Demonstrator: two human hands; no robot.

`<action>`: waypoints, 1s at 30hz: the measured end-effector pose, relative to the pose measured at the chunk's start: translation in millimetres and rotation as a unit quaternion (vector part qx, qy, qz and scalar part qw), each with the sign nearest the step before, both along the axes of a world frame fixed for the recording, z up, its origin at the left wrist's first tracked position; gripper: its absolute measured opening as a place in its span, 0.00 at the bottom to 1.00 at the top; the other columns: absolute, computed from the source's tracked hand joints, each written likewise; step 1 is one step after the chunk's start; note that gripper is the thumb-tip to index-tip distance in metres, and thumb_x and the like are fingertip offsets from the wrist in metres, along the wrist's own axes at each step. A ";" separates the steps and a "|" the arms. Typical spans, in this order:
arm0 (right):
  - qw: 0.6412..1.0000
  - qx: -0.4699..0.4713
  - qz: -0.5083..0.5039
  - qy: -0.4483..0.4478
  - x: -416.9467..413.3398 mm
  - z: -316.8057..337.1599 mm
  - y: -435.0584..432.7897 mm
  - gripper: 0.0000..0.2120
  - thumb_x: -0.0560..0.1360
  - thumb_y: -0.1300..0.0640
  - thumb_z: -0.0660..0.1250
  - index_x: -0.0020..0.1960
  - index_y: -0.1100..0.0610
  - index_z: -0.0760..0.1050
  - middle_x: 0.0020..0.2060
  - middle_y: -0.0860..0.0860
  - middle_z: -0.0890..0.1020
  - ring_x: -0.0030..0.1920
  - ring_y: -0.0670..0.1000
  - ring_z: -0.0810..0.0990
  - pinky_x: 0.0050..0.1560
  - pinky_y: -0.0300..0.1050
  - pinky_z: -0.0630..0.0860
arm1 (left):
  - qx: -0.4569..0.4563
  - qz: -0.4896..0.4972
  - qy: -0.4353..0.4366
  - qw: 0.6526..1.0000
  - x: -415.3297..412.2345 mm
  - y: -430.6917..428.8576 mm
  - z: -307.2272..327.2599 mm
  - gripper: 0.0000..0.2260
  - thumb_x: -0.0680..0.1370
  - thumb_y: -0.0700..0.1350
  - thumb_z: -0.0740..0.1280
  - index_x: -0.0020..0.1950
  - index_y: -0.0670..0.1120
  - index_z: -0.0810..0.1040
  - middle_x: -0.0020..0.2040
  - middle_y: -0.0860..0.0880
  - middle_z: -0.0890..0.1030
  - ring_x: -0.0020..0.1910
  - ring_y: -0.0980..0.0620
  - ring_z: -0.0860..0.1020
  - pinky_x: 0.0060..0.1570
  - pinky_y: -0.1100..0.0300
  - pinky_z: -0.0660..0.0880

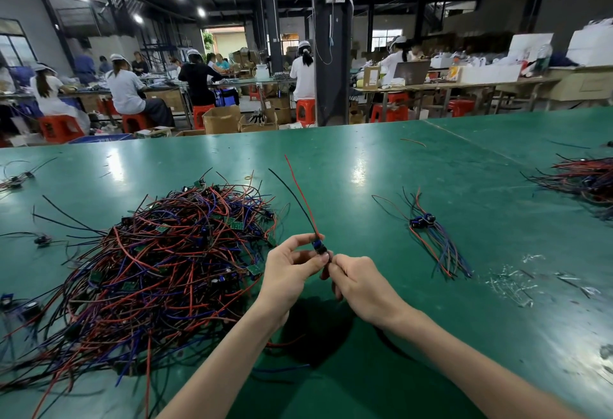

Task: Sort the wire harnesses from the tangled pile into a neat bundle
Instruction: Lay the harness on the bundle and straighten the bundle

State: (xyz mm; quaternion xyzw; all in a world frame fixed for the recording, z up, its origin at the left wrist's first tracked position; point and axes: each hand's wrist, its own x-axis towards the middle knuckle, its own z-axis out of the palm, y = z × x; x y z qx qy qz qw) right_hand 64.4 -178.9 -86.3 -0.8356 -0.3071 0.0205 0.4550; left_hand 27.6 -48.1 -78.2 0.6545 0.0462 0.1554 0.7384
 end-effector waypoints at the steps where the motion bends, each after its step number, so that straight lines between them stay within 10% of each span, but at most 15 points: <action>1: 1.000 -0.006 0.001 -0.004 -0.1 0.5 -0.4 0.15 0.81 0.58 0.56 0.43 0.65 0.75 0.25 0.48 0.74 0.28 0.51 0.73 0.35 0.46 0.71 | 0.006 0.002 -0.003 1.000 0.1 -0.4 -0.3 0.13 0.72 0.29 0.69 0.50 0.44 0.79 0.32 0.49 0.82 0.35 0.56 0.81 0.41 0.67 0.77; 13: 1.000 0.004 0.001 -0.026 1.7 -1.0 -2.1 0.15 0.81 0.59 0.57 0.36 0.55 0.71 0.27 0.52 0.75 0.28 0.53 0.71 0.33 0.51 0.68 | 0.028 0.004 -0.009 1.000 2.1 2.6 -3.5 0.12 0.71 0.32 0.72 0.51 0.45 0.79 0.32 0.50 0.83 0.35 0.58 0.80 0.40 0.68 0.76; 17: 0.995 0.061 0.007 0.074 2.9 0.1 0.5 0.16 0.80 0.60 0.59 0.34 0.54 0.71 0.20 0.46 0.72 0.20 0.43 0.66 0.24 0.36 0.62 | 0.018 0.023 -0.010 1.000 2.7 2.8 -3.6 0.12 0.71 0.32 0.72 0.49 0.46 0.80 0.34 0.48 0.84 0.37 0.54 0.82 0.41 0.65 0.78; 30: 0.940 0.180 0.080 0.280 2.4 11.9 -1.6 0.16 0.81 0.59 0.58 0.36 0.63 0.73 0.22 0.55 0.77 0.14 0.44 0.66 0.15 0.31 0.57 | -0.007 0.046 -0.054 0.997 2.9 2.6 0.1 0.11 0.71 0.33 0.72 0.50 0.46 0.80 0.36 0.44 0.84 0.36 0.52 0.82 0.39 0.64 0.78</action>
